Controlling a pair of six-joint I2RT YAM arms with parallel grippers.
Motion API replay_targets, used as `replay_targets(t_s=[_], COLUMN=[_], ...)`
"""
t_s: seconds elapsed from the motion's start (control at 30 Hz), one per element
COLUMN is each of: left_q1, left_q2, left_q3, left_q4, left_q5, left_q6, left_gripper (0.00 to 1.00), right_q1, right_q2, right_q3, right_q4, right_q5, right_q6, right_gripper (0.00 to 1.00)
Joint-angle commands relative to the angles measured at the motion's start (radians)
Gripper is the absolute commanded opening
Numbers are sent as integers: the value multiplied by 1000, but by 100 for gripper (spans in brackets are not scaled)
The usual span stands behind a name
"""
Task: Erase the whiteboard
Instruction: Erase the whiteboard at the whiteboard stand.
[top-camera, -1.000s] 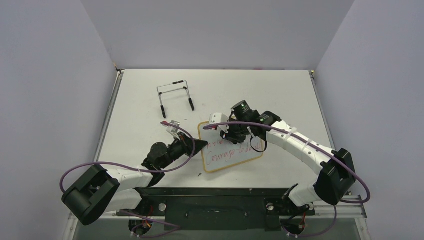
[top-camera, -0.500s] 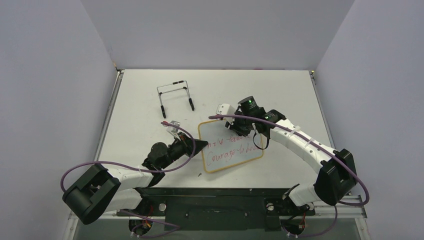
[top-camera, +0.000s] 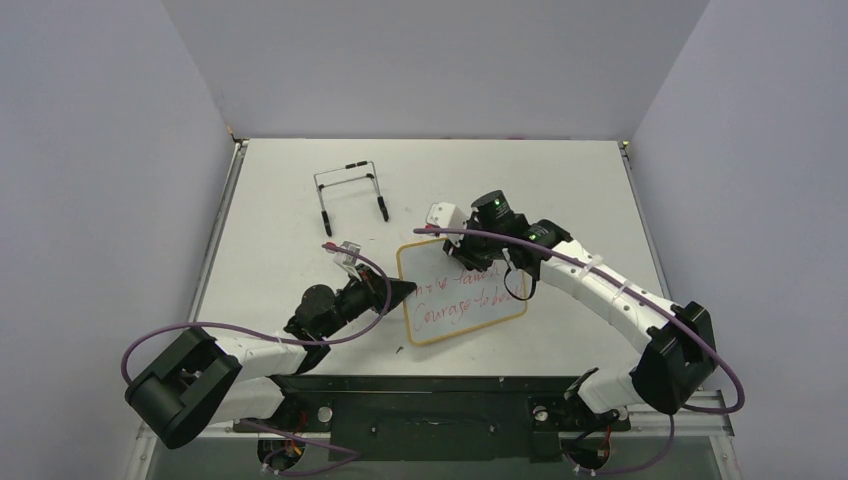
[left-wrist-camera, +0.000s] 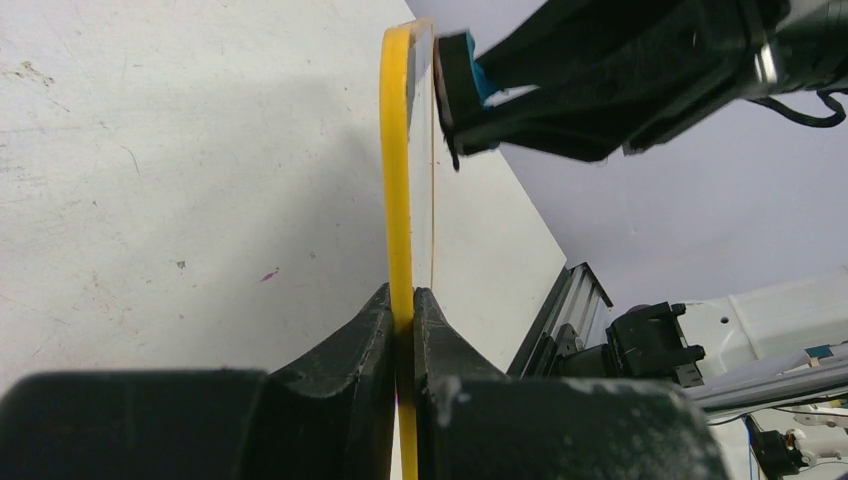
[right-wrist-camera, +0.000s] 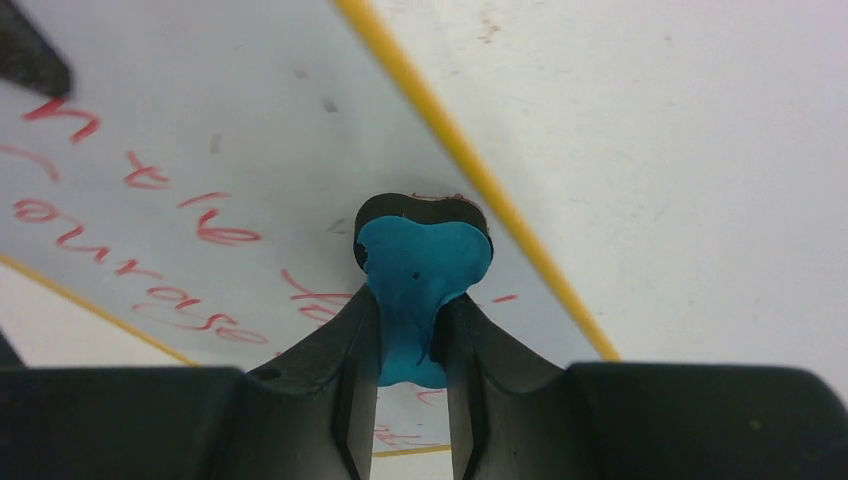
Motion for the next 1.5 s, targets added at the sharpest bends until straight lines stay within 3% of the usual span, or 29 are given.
replay_targets(t_s=[0.0,0.13,0.27,0.37,0.63,0.77,0.93,1.33,1.47], left_q1=[-7,-7,-7,-4,-7,-8,-8,-10,-10], left_q2=[3,-9,-29,-28,-15,-8,-26,-12,-15], left_q3=[19,18,19,20,10,15,13,21,18], left_q4=[108,95,72,73,97,103,84,91,92], left_q5=[21,20,18,20,20,24,21,17,12], left_q6=[21,22,31,32,25,22,24,24,22], left_gripper=[0,0,0,0,0,0,0,0,0], right_q1=[-35,-60,-69,-34,17,8,-21,134,86], right_q2=[14,-24,-51,-47,-6,39,27,44,15], right_q3=[44,-14,-58,-78,40,88,33,51,27], right_q4=[110,100,-14,-44,31,63,73,-21,8], right_q5=[139,143,-56,-114,-73,55,120,-27,19], right_q6=[86,19,-113,-163,10,74,48,-47,-19], right_gripper=[0,0,0,0,0,0,0,0,0])
